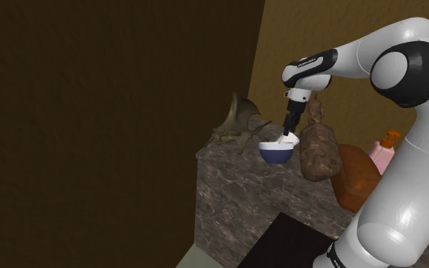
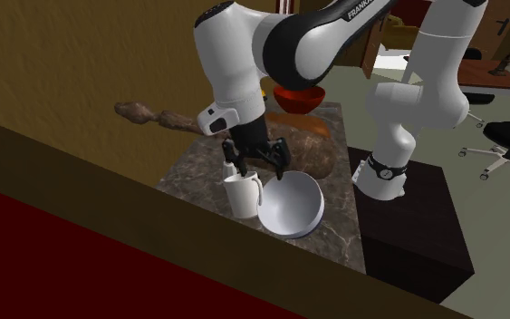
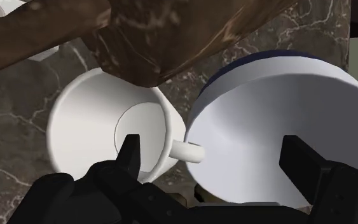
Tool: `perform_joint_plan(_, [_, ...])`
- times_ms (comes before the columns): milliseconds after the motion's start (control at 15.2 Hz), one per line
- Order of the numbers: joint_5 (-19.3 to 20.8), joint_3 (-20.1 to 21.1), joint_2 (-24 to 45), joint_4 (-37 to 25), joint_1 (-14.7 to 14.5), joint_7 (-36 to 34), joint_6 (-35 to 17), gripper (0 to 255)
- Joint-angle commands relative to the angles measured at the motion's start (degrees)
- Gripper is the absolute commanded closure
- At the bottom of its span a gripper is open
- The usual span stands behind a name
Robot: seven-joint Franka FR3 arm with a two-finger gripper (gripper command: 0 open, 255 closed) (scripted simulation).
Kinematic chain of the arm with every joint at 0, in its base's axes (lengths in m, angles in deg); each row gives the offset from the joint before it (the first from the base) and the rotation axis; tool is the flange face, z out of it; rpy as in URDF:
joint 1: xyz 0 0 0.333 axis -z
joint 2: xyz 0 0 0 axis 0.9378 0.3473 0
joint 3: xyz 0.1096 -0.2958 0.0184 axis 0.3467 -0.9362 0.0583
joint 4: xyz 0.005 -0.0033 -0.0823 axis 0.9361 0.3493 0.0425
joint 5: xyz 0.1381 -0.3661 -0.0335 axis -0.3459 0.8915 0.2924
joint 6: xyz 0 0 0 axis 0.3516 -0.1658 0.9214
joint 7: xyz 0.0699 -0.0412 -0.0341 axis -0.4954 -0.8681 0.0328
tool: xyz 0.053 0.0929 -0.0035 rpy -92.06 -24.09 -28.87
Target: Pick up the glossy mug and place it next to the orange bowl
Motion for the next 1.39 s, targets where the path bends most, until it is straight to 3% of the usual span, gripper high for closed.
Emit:
perform_joint_plan(0, [-0.46,-0.06,0.65,0.84,0.17,0.63,-1.19,0])
perform_joint_plan(264, [-1.09,0.13,1.30,3.80,0.07,1.05,-4.64,0])
perform_joint_plan(792, [-1.08,0.13,1.30,3.79,0.07,1.05,-4.63,0])
perform_joint_plan(858, [-1.08,0.13,1.30,3.79,0.07,1.05,-4.63,255])
perform_joint_plan(1320, [-1.19,0.15,1.45,3.63,0.08,1.10,-4.58,255])
